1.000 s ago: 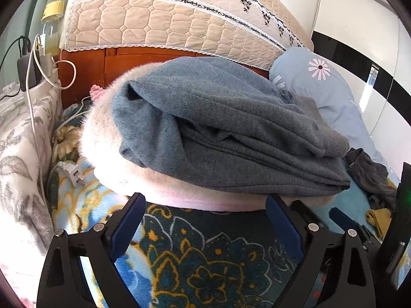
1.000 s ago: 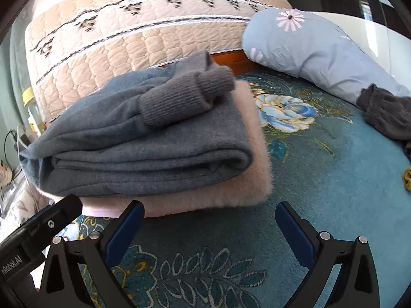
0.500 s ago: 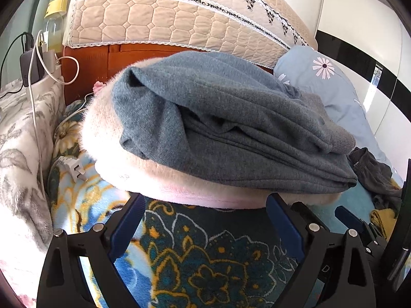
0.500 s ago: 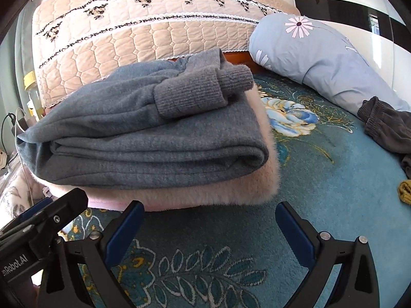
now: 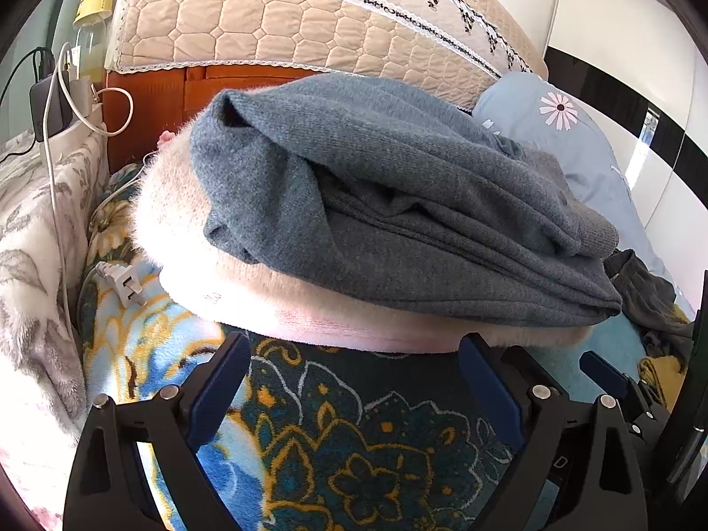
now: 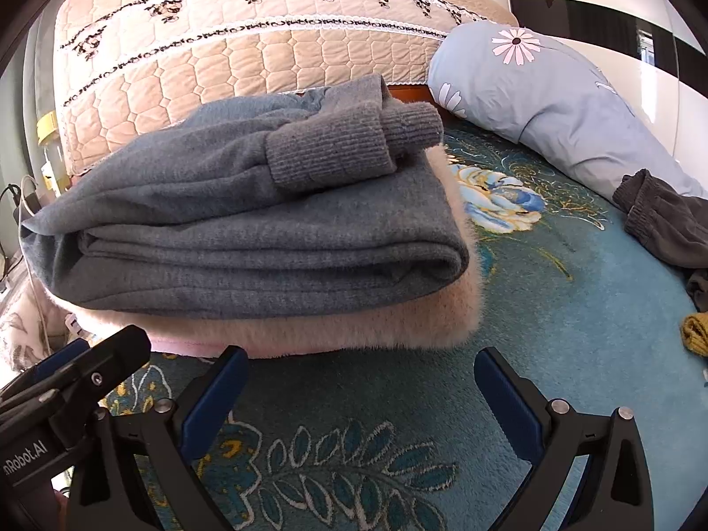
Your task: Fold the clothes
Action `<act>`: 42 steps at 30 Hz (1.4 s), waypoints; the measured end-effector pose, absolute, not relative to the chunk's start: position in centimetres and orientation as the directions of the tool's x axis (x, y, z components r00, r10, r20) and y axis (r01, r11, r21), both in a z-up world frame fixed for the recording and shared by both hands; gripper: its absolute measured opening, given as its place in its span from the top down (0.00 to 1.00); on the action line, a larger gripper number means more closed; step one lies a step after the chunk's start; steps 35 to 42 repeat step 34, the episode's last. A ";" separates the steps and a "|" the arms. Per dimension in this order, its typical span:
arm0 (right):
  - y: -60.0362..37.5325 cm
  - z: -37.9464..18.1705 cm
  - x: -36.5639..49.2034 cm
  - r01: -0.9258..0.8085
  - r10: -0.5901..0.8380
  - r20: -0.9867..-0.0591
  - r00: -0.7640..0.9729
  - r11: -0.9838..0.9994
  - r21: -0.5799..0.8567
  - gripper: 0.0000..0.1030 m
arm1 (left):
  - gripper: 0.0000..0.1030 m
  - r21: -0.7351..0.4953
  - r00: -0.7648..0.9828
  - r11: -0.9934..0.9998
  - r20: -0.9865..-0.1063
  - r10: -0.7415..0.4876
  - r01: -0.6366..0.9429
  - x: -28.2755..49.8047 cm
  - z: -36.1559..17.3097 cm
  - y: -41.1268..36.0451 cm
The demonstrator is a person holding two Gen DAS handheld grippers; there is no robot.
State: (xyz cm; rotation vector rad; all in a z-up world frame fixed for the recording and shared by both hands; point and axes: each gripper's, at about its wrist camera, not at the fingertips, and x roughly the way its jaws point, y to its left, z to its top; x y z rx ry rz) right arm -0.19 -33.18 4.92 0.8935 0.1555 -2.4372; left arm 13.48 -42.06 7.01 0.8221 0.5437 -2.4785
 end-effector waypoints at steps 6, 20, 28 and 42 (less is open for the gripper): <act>-33.1 4.8 -0.3 0.509 -0.430 -0.637 -0.640 -0.858 0.067 0.00 | 0.07 -0.229 -0.712 -0.811 -0.639 -0.291 0.538 13.2 6.6 -42.2; -33.1 4.7 -0.4 0.498 -0.412 -0.640 -0.648 -0.865 0.052 0.00 | 0.08 -0.193 -0.716 -0.822 -0.620 -0.321 0.536 12.7 6.7 -42.0; -33.3 4.6 -0.4 0.494 -0.399 -0.645 -0.652 -0.868 0.037 0.00 | 0.08 -0.203 -0.709 -0.816 -0.633 -0.312 0.541 12.8 6.6 -42.0; -33.7 4.6 -0.3 0.501 -0.393 -0.646 -0.654 -0.865 0.019 0.00 | 0.08 -0.199 -0.715 -0.816 -0.620 -0.324 0.542 12.9 6.8 -41.6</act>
